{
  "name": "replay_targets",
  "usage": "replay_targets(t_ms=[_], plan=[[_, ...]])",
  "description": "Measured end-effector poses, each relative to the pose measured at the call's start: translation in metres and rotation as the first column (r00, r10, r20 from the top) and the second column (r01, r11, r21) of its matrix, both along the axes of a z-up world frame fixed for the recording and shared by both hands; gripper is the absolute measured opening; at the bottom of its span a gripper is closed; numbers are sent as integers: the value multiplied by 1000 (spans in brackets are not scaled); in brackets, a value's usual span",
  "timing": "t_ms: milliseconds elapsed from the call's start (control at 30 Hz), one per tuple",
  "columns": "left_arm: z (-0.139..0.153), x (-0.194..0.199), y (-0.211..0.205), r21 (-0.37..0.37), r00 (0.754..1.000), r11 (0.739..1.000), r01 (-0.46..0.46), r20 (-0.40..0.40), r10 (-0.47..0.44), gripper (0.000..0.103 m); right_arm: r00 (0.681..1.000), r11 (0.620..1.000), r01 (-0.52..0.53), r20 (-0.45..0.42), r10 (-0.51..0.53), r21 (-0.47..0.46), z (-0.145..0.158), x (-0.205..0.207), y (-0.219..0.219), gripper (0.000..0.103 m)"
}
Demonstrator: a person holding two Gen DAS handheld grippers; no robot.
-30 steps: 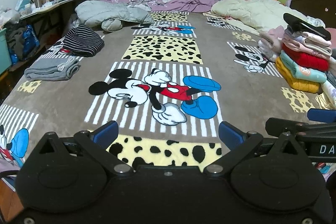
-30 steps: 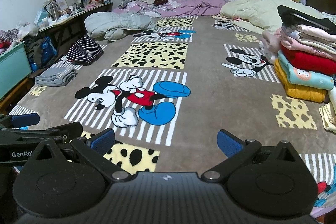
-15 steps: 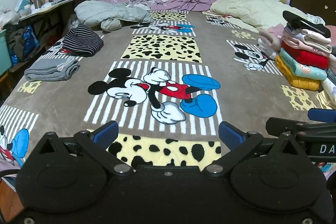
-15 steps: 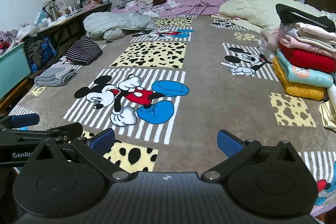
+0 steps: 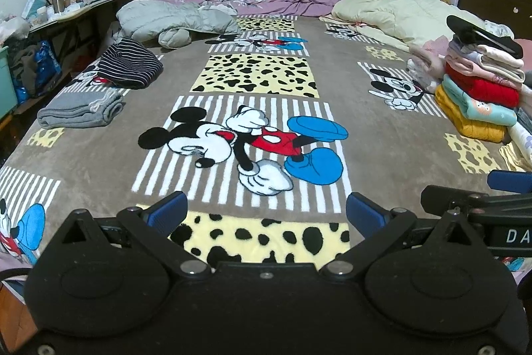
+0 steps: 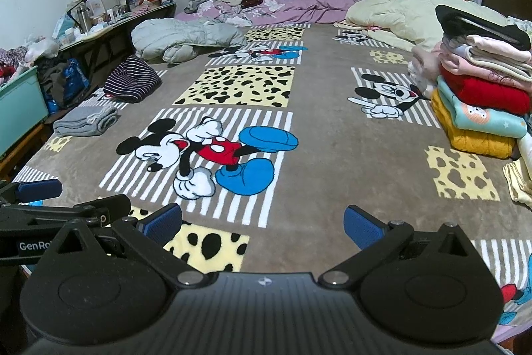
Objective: Fold clothes
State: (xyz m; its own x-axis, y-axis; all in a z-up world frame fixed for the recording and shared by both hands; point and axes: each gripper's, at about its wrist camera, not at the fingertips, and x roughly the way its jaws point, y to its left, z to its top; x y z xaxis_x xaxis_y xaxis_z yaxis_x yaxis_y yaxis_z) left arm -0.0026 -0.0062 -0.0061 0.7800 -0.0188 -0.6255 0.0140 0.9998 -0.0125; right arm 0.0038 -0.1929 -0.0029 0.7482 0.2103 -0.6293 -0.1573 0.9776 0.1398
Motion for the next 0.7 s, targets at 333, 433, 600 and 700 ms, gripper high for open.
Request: replay_targets(t_ms=[333,433,600,700], plan=[[-3,0,2,2,1000,1000,0,1,0,103,1000,1000,-6,-1,6,-1,1,0,-2,103],[-2,1,3,2,1000,1000,0,-2,0,103,1000,1000,-5,-1,5,-2,0,1,2,103],[-2,2,4,1,1000,1000,0,-4,0,103,1000,1000,-4,-2,4,-5,0,-1,7,103],[-4,4,4,0,1000,1000,-1,-7,1,103,1000,1000,-3,-4,3,-4,0,-2,8,103]])
